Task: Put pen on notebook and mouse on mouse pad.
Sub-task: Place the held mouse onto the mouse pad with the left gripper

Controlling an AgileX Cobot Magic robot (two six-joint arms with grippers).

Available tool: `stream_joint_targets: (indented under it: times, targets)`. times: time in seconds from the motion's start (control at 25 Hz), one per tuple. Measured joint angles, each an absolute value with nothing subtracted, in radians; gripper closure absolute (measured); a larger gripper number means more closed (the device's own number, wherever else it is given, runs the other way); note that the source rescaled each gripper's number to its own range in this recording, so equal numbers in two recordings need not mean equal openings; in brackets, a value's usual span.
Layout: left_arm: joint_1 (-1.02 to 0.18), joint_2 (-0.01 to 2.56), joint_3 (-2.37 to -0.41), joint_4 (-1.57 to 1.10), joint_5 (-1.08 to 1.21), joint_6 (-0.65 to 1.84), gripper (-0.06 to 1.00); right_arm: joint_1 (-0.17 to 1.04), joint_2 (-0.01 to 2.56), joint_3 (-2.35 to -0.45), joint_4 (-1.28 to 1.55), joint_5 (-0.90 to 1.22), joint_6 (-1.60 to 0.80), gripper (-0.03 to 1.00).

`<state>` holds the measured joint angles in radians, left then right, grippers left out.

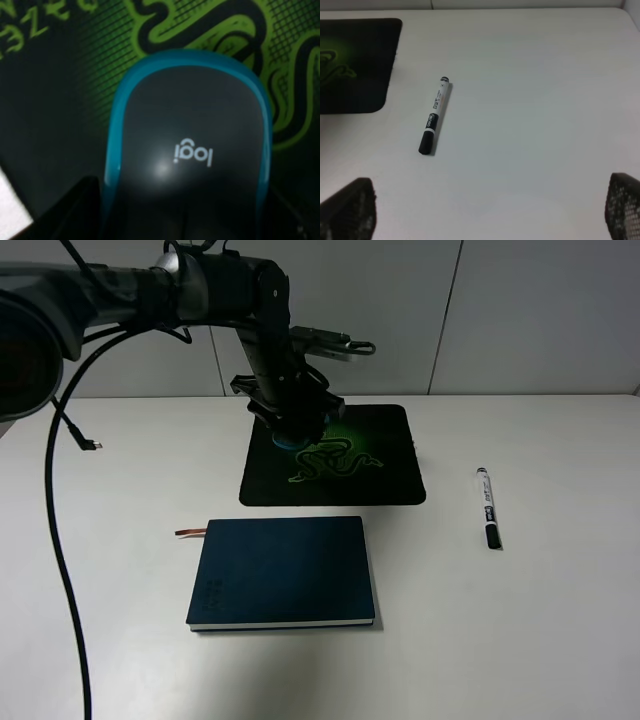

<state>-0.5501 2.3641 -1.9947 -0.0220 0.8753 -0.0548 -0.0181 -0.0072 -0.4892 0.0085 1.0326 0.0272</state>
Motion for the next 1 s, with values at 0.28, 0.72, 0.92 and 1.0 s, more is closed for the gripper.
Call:
stream_joint_targets:
  times: [0.28,0.72,0.92,1.0]
  targets:
    - [-0.58,2.405,-1.999,-0.022,0.775,-0.055,0.94,-0.018,-0.007,-0.489,0.008,1.033,0.027,-0.03]
    - [-0.59,2.457,-1.999,-0.022,0.734,-0.07,0.94,-0.018,-0.007,-0.489,0.008,1.033,0.027,-0.03]
    - [-0.59,2.457,-1.999,-0.022,0.731,-0.071,0.94,-0.018,-0.007,-0.489,0.008,1.033,0.027,-0.03]
    - [-0.59,2.457,-1.999,-0.022,0.73,-0.071,0.94,-0.018,-0.007,-0.489,0.008,1.033,0.027,-0.03]
